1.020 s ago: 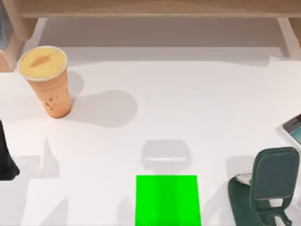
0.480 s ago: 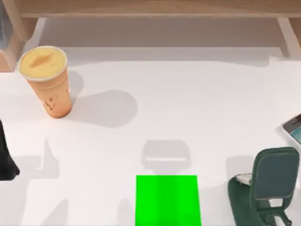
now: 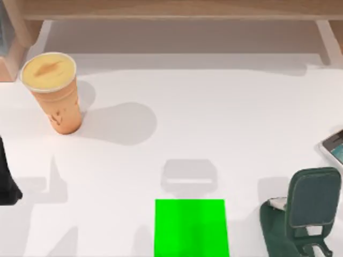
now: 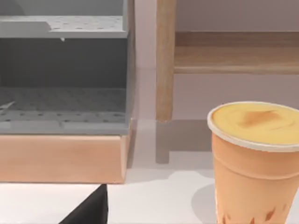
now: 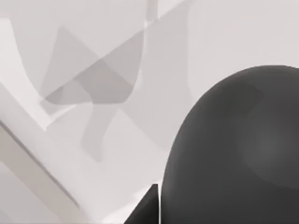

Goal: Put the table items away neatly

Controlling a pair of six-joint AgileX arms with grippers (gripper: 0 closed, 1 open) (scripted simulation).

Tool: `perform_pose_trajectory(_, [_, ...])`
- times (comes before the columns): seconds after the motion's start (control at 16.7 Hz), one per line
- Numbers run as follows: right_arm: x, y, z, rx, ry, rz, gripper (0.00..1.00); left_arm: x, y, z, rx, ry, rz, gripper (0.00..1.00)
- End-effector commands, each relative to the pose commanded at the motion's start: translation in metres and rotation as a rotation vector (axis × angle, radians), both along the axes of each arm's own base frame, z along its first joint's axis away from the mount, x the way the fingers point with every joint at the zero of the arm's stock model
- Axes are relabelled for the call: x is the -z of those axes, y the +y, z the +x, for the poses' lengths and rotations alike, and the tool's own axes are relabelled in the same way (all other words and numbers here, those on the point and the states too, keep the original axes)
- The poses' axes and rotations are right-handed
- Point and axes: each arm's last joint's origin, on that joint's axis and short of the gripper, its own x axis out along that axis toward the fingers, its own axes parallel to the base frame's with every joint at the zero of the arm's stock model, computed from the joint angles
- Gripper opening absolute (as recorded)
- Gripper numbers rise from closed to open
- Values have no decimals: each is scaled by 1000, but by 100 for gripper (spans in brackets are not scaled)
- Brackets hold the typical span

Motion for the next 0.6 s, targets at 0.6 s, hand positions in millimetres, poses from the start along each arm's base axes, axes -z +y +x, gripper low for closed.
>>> perform_pose_trajectory(0.6, [-61, 37, 41, -253, -200, -118, 0, 0, 0, 0, 0, 0, 0, 100])
